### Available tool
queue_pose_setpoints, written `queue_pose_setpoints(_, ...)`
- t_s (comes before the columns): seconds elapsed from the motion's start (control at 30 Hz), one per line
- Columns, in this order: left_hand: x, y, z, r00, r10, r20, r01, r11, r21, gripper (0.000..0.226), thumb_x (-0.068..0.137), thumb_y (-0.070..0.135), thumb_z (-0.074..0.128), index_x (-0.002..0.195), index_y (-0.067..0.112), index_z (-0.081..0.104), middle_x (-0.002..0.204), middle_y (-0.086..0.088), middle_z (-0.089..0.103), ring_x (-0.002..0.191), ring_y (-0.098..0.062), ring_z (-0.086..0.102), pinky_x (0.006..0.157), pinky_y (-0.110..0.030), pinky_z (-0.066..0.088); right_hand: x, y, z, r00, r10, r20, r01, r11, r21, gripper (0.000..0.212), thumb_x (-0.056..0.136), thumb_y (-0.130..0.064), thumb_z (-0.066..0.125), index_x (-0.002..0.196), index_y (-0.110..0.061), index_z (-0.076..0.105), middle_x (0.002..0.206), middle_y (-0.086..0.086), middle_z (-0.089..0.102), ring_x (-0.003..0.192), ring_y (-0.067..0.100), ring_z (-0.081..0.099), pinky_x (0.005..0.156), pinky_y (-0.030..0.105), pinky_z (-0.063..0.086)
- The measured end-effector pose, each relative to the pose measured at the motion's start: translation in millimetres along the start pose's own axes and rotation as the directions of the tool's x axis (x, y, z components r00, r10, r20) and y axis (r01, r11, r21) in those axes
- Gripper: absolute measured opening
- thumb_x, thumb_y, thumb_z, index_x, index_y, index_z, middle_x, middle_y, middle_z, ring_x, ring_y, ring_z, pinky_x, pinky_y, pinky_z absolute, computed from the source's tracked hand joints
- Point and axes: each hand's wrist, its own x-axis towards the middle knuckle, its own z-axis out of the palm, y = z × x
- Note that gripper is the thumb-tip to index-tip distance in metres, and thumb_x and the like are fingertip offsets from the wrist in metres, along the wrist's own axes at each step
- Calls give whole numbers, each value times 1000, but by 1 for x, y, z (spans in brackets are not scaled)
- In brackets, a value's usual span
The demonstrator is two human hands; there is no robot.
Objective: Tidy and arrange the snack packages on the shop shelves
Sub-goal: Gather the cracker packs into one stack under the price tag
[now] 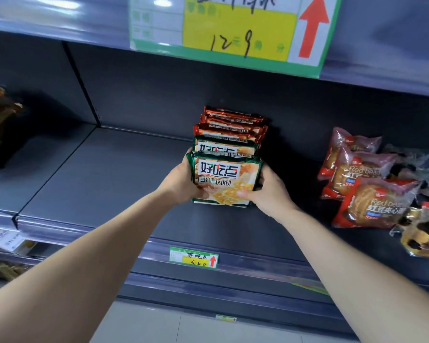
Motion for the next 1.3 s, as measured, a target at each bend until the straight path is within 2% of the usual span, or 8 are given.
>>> queue_pose_setpoints(0.17, 1, -7, -5, 995, 67, 80, -48, 976, -214, 106, 55, 9, 91, 142, 23, 30, 111, 17, 64, 107, -10, 61, 93, -32, 49, -2, 7, -1, 999, 21, 27, -24, 994, 108, 100, 59, -30, 89, 143, -33, 34, 135, -11, 54, 125, 10, 49, 109, 42, 40)
queue_pose_setpoints(0.23, 3, -1, -12, 994, 78, 74, -37, 892, -450, 118, 60, -2, 87, 150, 23, 15, 129, 19, 53, 112, -6, 58, 93, -25, 50, 1, 0, -8, 999, 34, 18, -36, 984, 177, 119, 49, -46, 90, 147, -41, 22, 146, -12, 43, 134, 10, 39, 113, 42, 32)
queue_pose_setpoints(0.33, 17, 13, -23, 994, 73, 76, -17, 824, -567, 131, 68, -4, 81, 152, 20, -16, 145, 6, 38, 122, -7, 48, 83, -10, 48, 14, -19, -21, 1000, -18, 4, 16, 951, 308, 110, 67, -34, 83, 152, -36, 13, 135, -27, 41, 121, -7, 38, 107, 24, 31)
queue_pose_setpoints(0.43, 32, 26, -35, 979, 89, 186, 0, 904, -429, 162, 39, 35, 98, 150, 28, -19, 162, -3, 12, 147, -16, 19, 115, -35, 28, 30, -39, -31, 996, -58, 66, 33, 943, 330, 106, 71, -24, 78, 153, -31, 9, 105, -34, 42, 102, -13, 42, 91, 14, 32)
queue_pose_setpoints(0.57, 46, 39, -48, 947, 118, 299, -81, 988, -132, 159, 33, 39, 94, 151, 35, -12, 161, 6, -12, 145, -13, -23, 120, -51, -2, 48, -56, -36, 989, -61, 134, 15, 948, 317, 114, 56, -38, 78, 151, -29, 17, 128, -14, 47, 120, 4, 44, 102, 24, 34)
queue_pose_setpoints(0.73, 51, 38, -42, 962, 98, 254, -115, 992, 53, 155, 36, 42, 91, 154, 25, -7, 159, 1, 8, 147, -20, 8, 120, -42, 19, 61, -54, -24, 989, -36, 144, 1, 971, 238, 107, 58, -55, 82, 147, -32, 28, 143, -3, 47, 127, 16, 48, 106, 35, 40)
queue_pose_setpoints(0.97, 50, 46, -51, 950, 69, 306, -119, 982, 149, 162, 28, 62, 84, 151, 32, -17, 155, 6, -32, 143, -12, -28, 121, -48, 2, 68, -52, -26, 1000, -1, 4, 1, 983, 186, 100, 71, -61, 69, 151, -34, 17, 154, -1, 32, 136, 19, 38, 109, 38, 36)
queue_pose_setpoints(1.3, 56, 55, -48, 956, 56, 288, -148, 940, 309, 142, 59, 46, 87, 152, 23, -18, 152, 2, -39, 148, -15, -11, 118, -33, 10, 87, -59, -22, 999, 19, -31, -17, 998, 54, 82, 81, -66, 58, 148, -28, 32, 161, -7, 9, 144, 17, 24, 116, 41, 29)
